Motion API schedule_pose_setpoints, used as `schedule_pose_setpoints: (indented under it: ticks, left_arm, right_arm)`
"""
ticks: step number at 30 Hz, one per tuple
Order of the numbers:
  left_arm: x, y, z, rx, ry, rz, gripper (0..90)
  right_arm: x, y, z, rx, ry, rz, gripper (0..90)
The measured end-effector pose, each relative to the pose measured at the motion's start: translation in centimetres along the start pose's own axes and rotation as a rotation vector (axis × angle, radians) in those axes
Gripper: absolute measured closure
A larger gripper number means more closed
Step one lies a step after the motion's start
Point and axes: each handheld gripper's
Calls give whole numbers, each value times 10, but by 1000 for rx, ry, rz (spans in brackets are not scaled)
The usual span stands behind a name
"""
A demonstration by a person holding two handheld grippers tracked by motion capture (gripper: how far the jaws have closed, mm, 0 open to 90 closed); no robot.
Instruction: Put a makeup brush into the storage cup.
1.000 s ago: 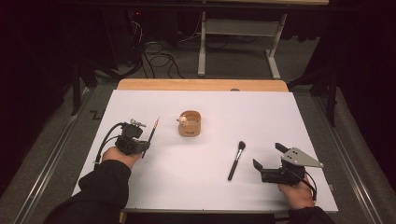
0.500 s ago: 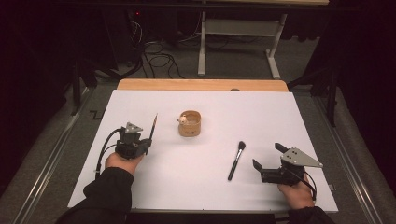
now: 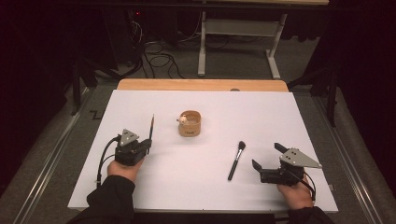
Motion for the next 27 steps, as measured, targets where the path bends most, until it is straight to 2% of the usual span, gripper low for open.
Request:
schedule_pose_setpoints:
  ticks: [3,4,8,14,22,27]
  left_arm:
    - [1,5,2,20,10,-55,849]
    - [1,5,2,20,10,-55,849]
    - [1,12,6,34,22,-107,849]
    - [-1,20,5,75,26,-169,849]
    - [-3,26,4,111,19,-215,849]
    - [-13,29,-10,153,-6,-234,849]
  right_arm:
    - [0,0,0,3,2,0,10]
    - [0,0,0,3,2,0,10]
    - [0,-1,1,2,6,-3,10]
    - [1,-2,3,7,8,1,10]
    - [2,-5,3,15,-1,9,10]
    - [3,-3,2,21,-8,4,11]
Point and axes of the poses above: each handheld gripper's, and its own axes: y roughly backward along the jaws, x roughly out of its underside, z roughly to its left, and after that the axes turned 2 degrees about -x, right-handed
